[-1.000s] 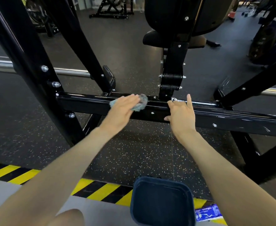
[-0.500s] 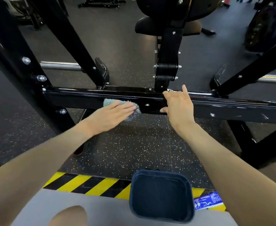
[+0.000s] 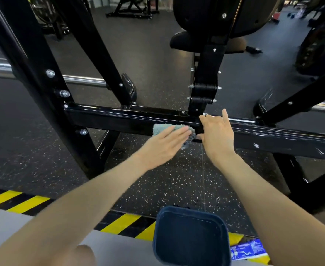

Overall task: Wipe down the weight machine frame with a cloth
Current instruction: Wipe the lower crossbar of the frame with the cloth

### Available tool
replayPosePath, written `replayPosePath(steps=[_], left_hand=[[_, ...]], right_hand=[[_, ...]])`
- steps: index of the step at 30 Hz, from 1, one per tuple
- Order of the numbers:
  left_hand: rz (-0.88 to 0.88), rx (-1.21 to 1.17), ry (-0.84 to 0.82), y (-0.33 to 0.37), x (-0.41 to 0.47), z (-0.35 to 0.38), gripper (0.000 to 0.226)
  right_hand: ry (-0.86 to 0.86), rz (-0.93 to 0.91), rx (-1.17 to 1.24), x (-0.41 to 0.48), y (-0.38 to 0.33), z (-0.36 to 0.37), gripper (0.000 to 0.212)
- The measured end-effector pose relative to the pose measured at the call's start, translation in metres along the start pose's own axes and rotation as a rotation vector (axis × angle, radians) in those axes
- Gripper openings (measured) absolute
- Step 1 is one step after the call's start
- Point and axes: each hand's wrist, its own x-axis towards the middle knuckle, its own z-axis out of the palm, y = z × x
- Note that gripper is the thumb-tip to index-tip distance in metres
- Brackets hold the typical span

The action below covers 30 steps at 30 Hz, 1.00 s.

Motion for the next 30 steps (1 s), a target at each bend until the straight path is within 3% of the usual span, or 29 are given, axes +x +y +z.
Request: replayPosePath(steps=[7, 12, 18, 24, 30], left_hand=[[-0.038, 0.077, -0.008, -0.026, -0.039, -0.001, 0.059], [-0.008, -0.036, 0.075, 0.002, 0.033, -0.013, 0.047], [0.065, 0.072, -0.162, -0.040, -0.049, 0.002, 0.070], [0.028, -0.006, -0.039, 0.000, 0.009, 0.000, 0.067], [0.040, 0.027, -0.043, -0.032, -0.045, 0.011, 0.070]], right_hand=[[0.023, -0.004, 0.026, 0.000, 0.002, 0.005, 0.045], [0.048, 0.005, 0.057, 0.001, 0.002, 0.002, 0.025], [-0.002, -0.002, 0.034, 0.000, 0.001, 0.000, 0.051], [0.011, -0.009, -0.035, 0.002, 0.002, 0.001, 0.047], [0.027, 0.004, 0.042, 0.000, 0.002, 0.004, 0.048]])
